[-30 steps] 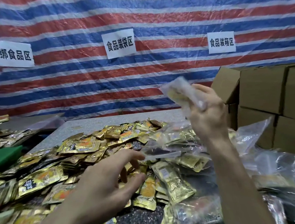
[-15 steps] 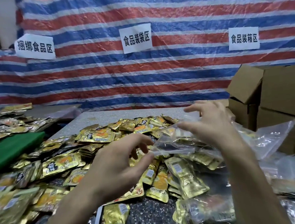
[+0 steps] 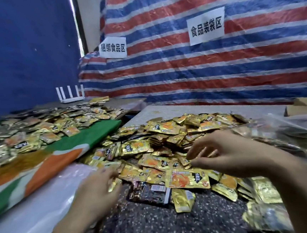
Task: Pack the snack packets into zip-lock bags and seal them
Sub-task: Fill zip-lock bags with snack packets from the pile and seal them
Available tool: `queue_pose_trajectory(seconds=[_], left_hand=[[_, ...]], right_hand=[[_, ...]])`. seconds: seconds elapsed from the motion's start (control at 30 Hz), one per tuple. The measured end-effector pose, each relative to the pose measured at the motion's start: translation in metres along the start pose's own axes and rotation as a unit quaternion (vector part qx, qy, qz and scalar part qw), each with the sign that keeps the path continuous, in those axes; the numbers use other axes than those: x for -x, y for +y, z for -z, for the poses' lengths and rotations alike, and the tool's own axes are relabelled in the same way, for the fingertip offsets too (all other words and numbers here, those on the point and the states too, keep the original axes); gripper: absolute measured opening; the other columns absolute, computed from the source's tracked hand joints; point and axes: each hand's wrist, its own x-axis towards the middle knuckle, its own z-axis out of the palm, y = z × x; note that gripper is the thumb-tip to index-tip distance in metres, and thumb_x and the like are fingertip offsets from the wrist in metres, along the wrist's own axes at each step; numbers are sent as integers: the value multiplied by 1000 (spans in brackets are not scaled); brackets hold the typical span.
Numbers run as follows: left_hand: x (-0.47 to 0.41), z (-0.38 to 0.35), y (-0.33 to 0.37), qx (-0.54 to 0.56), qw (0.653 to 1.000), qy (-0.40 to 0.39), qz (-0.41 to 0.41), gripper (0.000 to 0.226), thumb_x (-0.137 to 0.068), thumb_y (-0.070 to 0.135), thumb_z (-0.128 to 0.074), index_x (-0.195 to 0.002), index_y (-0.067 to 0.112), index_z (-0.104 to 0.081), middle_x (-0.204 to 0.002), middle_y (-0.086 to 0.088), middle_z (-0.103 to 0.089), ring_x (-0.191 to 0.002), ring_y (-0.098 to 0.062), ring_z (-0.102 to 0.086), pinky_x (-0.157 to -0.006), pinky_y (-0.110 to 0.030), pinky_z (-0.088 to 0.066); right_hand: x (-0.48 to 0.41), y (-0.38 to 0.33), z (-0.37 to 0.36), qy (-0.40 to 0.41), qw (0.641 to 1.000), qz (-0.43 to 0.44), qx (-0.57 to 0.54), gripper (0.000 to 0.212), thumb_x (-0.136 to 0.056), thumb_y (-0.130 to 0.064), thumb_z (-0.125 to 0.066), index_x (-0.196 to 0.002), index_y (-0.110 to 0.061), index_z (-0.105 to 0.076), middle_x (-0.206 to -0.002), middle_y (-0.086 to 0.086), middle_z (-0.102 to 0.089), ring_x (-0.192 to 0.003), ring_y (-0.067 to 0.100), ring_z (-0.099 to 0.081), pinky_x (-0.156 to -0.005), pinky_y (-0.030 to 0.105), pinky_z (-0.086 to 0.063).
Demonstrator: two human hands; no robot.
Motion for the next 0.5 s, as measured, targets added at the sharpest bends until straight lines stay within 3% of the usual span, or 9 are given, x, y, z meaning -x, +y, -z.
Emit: queue_pose_trajectory(seconds=[0.07, 0.13, 0.23, 0.33, 0.4, 0.5], left_hand=[[6, 1, -36, -141, 983, -27, 115, 42, -97, 55, -40, -130, 30, -51, -135, 4, -54, -122, -19, -51, -93, -33, -43], [13, 1, -62, -167, 966, -59, 190, 34, -95, 53, -39, -110, 26, -53, -129, -1, -58, -117, -22, -54, -85, -32, -41], [23, -2, -81, -172, 963, -54, 202, 22, -91, 42, -47, -82, 21, -49, -102, 5, -66, -97, -19, -62, -67, -28, -39], [19, 2, -98, -113, 965, 0, 236, 26, -83, 37, -67, -66, 18, -63, -67, 6, -66, -70, -15, -64, -60, -24, -45], [12, 8, -113, -45, 970, -28, 237, 48, -80, 42, -78, -49, 12, -56, -44, 6, -55, -49, -13, -55, -56, -26, -43], [-4, 20, -127, -23, 977, -13, 212, 63, -88, 35, -73, -40, 15, -37, -33, 3, -33, -37, -19, -39, -52, -27, -27]], right_hand=[[1, -3, 1, -4, 1000, 3, 2, 15, -91, -50, -61, -101, -40, -67, -101, -26, -68, -94, -13, -62, -89, 27, -57], [2, -4, 2, -4, 1000, -3, -5, 14, -91, -49, -61, -100, -41, -68, -102, -23, -70, -94, -12, -63, -89, 29, -58], [5, -6, 4, 2, 1000, -8, -9, 13, -91, -48, -62, -100, -41, -69, -101, -25, -70, -93, -13, -62, -88, 29, -58], [8, -6, 7, 8, 1000, -3, -17, 12, -91, -46, -63, -99, -41, -69, -99, -28, -70, -94, -14, -62, -87, 27, -58], [9, -6, 9, 9, 1000, -2, -19, 11, -91, -44, -63, -99, -40, -69, -99, -27, -70, -94, -13, -63, -86, 25, -58], [11, -4, 11, 12, 1000, -3, -13, 11, -92, -44, -62, -100, -39, -69, -99, -26, -70, -93, -14, -62, -85, 20, -55]])
